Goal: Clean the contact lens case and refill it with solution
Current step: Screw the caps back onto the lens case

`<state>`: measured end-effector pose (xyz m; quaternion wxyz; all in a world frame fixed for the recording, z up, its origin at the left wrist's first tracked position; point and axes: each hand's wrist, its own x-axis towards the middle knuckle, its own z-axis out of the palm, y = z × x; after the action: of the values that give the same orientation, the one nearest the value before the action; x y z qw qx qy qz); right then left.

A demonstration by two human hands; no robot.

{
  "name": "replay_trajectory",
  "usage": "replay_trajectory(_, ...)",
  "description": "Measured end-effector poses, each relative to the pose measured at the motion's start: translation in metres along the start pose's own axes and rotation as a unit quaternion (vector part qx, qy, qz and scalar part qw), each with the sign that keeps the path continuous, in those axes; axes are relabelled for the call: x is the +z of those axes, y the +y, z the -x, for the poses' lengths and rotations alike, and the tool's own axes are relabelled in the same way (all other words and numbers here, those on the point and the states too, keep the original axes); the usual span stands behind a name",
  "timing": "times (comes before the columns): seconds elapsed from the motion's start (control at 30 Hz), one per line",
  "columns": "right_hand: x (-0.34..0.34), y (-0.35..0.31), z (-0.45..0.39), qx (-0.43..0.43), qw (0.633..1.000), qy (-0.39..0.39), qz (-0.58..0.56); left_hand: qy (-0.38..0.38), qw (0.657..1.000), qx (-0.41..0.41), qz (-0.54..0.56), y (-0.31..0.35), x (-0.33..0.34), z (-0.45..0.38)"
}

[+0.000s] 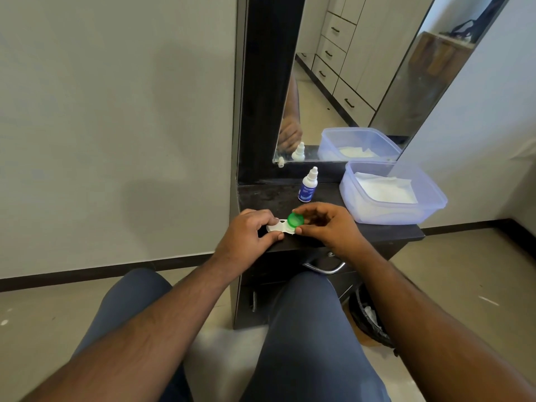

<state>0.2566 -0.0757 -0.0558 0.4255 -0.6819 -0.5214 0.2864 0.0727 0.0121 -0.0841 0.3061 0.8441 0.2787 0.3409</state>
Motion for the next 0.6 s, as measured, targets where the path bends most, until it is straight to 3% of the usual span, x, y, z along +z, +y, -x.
replay_trajectory(0.2, -0.0022, 0.0045, -0.0056, 0.003, 0.996, -0.053, 0.074, -0.004, 1.000, -0.010, -0.003, 0.0026, -0.0011, -0.0005)
replay_trajectory(0.6, 0.0041, 0.0095, -0.0037, 0.003, 0.997, -0.022, 0.077, 0.000, 1.000, -0.026, 0.008, 0.0063, -0.0018, -0.0010)
